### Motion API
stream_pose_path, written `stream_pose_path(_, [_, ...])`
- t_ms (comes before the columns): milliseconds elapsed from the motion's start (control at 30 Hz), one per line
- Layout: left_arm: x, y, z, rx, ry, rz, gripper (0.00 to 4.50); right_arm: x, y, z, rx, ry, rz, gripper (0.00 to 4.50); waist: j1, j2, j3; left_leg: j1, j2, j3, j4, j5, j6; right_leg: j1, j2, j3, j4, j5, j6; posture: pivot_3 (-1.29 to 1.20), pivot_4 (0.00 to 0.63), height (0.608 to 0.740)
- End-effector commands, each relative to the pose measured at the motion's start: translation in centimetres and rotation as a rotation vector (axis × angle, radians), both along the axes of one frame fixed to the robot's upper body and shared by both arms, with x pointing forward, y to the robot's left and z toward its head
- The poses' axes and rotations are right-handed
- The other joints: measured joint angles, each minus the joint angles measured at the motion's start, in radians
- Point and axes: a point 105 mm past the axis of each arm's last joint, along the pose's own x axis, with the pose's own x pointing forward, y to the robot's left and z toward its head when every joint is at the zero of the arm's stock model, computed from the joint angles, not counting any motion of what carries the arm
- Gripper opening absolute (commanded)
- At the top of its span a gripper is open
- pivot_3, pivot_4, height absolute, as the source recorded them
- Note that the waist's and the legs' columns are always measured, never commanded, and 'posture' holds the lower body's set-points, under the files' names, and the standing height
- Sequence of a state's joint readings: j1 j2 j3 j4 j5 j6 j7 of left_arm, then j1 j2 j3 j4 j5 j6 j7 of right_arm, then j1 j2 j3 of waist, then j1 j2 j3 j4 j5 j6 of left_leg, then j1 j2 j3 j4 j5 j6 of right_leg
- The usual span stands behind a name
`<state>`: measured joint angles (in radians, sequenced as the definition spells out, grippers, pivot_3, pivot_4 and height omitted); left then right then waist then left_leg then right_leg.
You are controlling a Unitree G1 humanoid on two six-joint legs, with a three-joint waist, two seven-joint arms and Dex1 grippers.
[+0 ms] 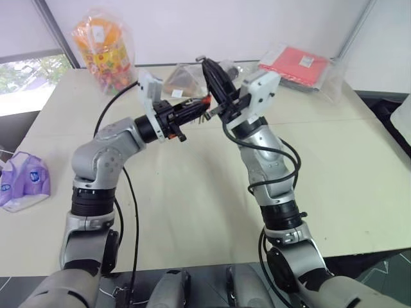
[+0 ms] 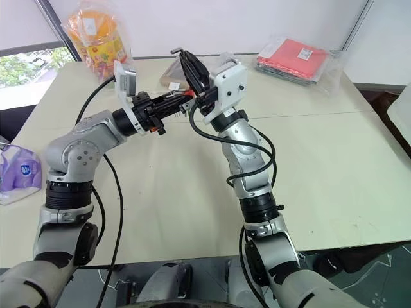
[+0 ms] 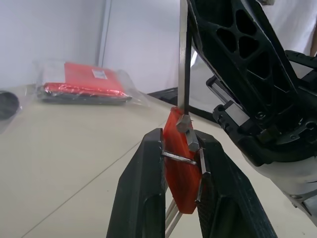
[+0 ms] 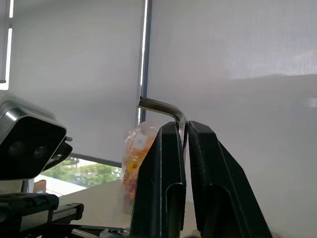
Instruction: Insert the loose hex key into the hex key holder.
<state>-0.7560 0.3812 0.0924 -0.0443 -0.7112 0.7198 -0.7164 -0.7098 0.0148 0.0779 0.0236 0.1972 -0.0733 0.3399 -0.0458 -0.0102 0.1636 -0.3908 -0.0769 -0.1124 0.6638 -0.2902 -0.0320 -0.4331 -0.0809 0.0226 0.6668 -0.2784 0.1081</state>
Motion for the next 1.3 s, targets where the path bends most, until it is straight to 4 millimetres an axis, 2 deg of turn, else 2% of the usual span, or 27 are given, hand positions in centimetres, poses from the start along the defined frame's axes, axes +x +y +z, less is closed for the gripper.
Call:
stream_pose_path(33, [-0.6,0.2,2.5,-0.055,-0.072,-0.016,0.26,-0.8,0.1,0.9,0.011,-0.047,0.005,0.04,0.000,0.000,0.000,0.000,0.000,0.000,0.000,0.000,0.000,0.000,0.000,0.000,0.000,0.000,0.000,0.00,0.150,0.740])
stream_pose_path(833, [-0.5,0.5,2.9,-0.099,-0.056,-0.010,0.26,-0.8,-1.3,1.4,0.021,-0.060,-0.046,0.04,0.000,0.000,0.000,0.000,0.000,0.000,0.000,0.000,0.000,0.000,0.000,0.000,0.000,0.000,0.000,0.00,0.150,0.740])
stream_pose_path(1200, [-0.4,0.5,3.0,-0.095,-0.056,-0.010,0.26,-1.0,-1.8,-0.2,-0.039,-0.040,-0.072,0.04,0.001,0.000,0.000,0.000,0.000,0.000,0.000,0.000,0.000,0.000,0.000,0.000,0.000,0.000,0.000,0.00,0.150,0.740])
stream_pose_path(1300, [-0.3,0.4,2.9,-0.091,-0.056,-0.011,0.26,-1.1,-1.9,-0.7,-0.067,-0.037,-0.077,1.09,0.002,0.000,0.000,0.000,0.000,0.000,0.000,0.000,0.000,0.000,0.000,0.000,0.000,0.000,0.000,0.00,0.150,0.740])
